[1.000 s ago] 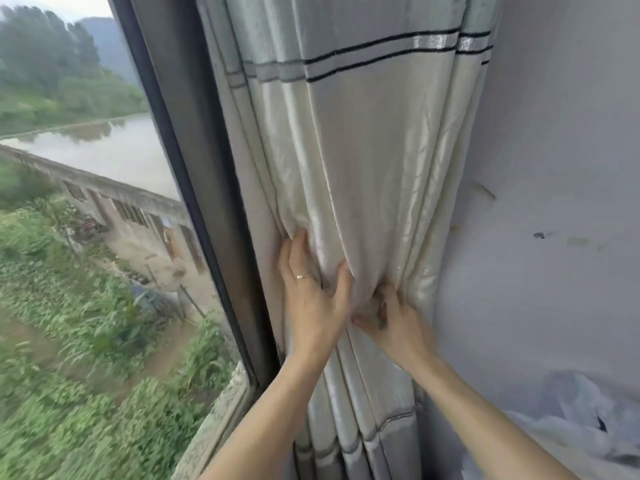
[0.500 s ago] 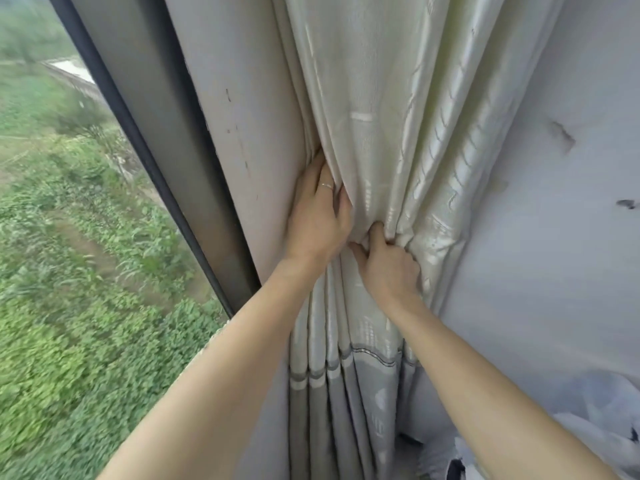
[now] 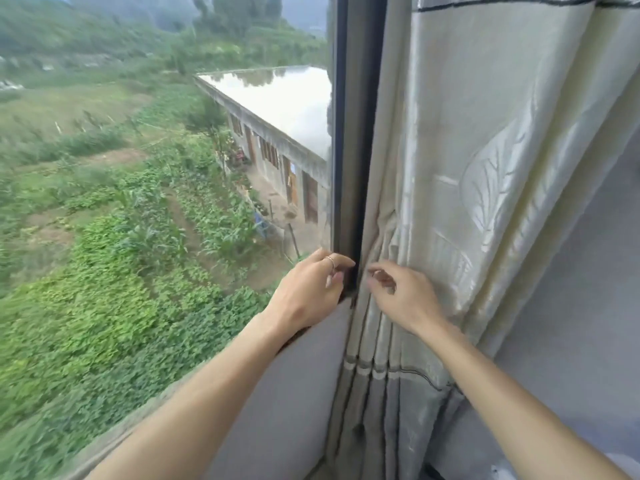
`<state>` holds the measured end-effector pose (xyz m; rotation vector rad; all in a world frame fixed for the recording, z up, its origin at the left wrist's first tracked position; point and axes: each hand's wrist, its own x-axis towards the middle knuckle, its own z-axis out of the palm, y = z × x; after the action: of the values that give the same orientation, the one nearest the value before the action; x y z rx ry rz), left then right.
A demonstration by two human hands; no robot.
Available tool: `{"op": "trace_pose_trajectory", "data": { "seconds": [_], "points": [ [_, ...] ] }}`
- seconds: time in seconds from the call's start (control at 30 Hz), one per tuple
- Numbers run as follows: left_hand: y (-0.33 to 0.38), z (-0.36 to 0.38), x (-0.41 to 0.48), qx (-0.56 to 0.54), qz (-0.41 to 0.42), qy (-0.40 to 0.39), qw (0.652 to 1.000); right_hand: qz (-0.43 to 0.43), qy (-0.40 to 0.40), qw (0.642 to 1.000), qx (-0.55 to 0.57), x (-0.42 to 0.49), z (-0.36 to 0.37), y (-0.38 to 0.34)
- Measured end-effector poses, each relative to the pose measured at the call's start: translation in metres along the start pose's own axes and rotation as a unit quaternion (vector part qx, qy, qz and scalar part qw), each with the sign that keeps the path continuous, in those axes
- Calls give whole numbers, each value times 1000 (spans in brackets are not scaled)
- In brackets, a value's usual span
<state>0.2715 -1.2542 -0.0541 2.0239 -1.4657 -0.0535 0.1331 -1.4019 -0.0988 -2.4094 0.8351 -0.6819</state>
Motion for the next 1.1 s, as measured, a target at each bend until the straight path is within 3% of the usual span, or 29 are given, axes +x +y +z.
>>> {"op": "trace_pose_trajectory", "data": {
  "seconds": [0.13, 0.33, 0.53, 0.7, 0.97, 1.1],
  "points": [
    [-21, -61, -97, 44, -56, 0, 997, -116, -50, 992, 5, -36, 22, -100],
    [-38, -180, -310, 119, -222, 102, 962, -305, -141, 941, 47, -152, 84, -268],
    [-27, -287, -563, 221, -457, 200, 838, -467, -218, 851, 97, -308, 147, -429],
    [34, -353, -755, 329, -605, 238, 685, -576, -252, 763, 149, -430, 170, -557],
    [116, -407, -930, 372, -710, 320, 506, -670, -261, 661, 214, -549, 164, -717],
    [122, -431, -975, 361, -737, 343, 456, -696, -264, 621, 245, -576, 171, -788]
  ]
}}
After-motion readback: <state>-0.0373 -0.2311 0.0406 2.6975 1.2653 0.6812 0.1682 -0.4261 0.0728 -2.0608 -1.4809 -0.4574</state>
